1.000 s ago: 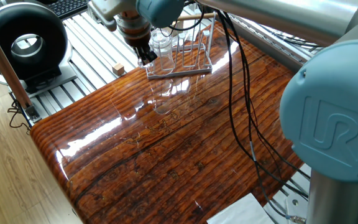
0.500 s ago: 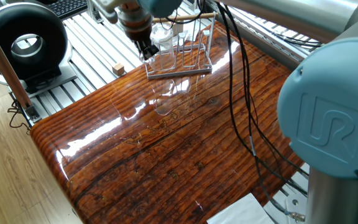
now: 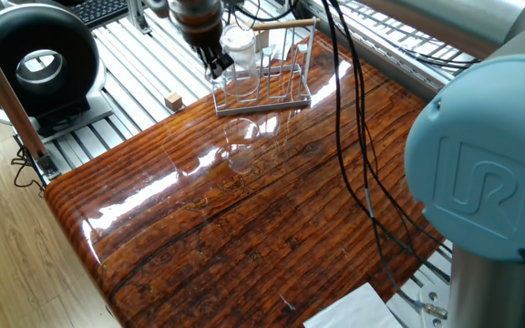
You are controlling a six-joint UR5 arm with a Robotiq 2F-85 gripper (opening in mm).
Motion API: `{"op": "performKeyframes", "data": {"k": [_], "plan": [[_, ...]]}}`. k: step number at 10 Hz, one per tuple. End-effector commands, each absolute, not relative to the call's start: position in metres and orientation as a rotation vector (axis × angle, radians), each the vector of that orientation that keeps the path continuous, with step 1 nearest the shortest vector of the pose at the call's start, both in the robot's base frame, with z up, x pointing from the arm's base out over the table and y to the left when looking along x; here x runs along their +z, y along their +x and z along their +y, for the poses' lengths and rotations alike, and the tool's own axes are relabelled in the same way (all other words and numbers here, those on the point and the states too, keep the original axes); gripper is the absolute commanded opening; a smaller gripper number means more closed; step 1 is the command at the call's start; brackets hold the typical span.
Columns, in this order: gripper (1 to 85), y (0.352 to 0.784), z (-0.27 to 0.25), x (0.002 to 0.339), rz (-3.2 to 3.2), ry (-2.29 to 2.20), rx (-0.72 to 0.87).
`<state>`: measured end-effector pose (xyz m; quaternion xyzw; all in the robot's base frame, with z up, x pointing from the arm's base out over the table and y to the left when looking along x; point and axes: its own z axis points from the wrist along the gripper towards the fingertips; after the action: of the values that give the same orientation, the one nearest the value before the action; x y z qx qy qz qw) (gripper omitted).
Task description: Take the cup off the cup rack
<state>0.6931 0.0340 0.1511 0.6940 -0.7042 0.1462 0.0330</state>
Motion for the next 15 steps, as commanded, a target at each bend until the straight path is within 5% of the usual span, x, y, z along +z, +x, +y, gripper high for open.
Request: {"op": "performKeyframes", "data": {"k": [1,15], "plan": [[1.3,0.690,0.033,0.174,-2.165,2.110,0.462],[1.3,0.680,0.014,0.189,-2.287,1.920,0.421]]}}
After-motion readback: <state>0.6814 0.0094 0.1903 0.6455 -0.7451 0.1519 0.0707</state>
